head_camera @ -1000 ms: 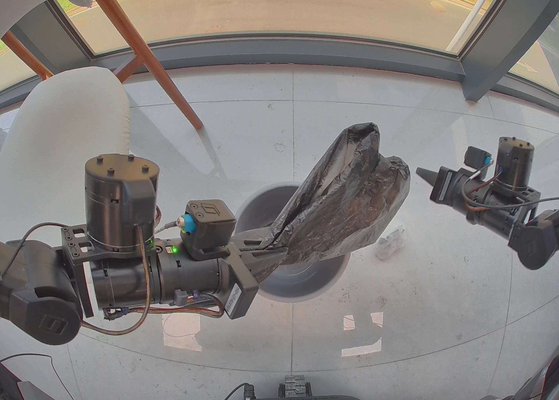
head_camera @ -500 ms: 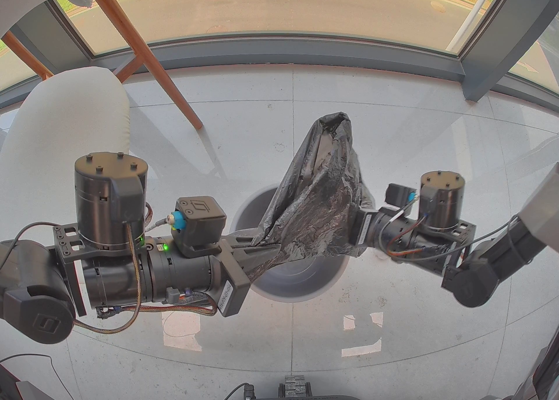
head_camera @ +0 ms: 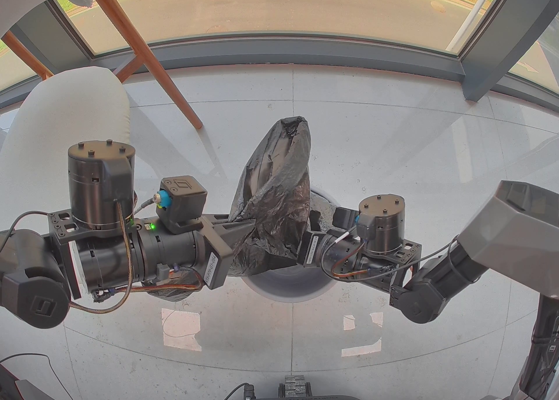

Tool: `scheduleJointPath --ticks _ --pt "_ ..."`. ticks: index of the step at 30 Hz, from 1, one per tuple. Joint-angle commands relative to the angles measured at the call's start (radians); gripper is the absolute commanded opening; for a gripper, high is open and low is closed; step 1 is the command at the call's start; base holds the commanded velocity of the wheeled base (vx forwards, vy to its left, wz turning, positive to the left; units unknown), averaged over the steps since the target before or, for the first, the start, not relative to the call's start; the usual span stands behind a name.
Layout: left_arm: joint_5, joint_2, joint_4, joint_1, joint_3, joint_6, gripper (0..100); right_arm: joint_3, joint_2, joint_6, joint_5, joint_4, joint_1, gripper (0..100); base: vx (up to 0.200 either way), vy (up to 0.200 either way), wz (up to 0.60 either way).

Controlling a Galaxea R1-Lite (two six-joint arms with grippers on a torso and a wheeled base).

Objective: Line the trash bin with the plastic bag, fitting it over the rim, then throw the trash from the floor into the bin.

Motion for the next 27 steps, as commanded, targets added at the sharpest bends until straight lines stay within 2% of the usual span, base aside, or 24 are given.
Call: scheduleJointPath --ticks 1,4,8,10,14,16,19,22,27 --pt "0.018 0.02 -0.001 0.0 -0.017 0.029 0 -0.061 0.063 0.059 0.001 0.0 -0.005 0 0.0 0.0 0.0" --pt "0.018 0.036 0.0 0.0 -0.031 0.075 0 -0.078 0.054 0.106 -0.002 0.0 -0.014 0 0.0 0.0 0.0" --pt "0.018 0.067 0.0 -0.001 -0.033 0.127 0 -0.052 -0.044 0.146 -0.002 0.019 -0.074 0 0.0 0.0 0.0" --pt "0.021 0.083 0.0 -0.003 -0.037 0.156 0 -0.018 -0.084 0.136 -0.008 0.063 -0.127 0 0.0 0.0 0.0" --pt "0.019 0.12 0.0 -0.003 -0.043 0.232 0 -0.002 -0.188 0.103 -0.083 0.125 -0.248 0 0.0 0.0 0.0" --pt "0.019 0.137 -0.001 -0.003 -0.043 0.252 0 0.006 -0.253 0.102 -0.1 0.161 -0.29 0 0.0 0.0 0.0" --pt "0.019 0.154 -0.001 -0.009 -0.048 0.267 0 0.052 -0.373 0.105 -0.085 0.211 -0.282 0 0.0 0.0 0.0" --pt "0.022 0.174 -0.001 -0.02 -0.057 0.281 0 0.104 -0.506 0.1 -0.039 0.284 -0.213 0 0.0 0.0 0.0" --pt "0.039 0.189 -0.001 -0.024 -0.071 0.299 0 0.097 -0.659 0.086 -0.03 0.523 -0.126 0 0.0 0.0 0.0"
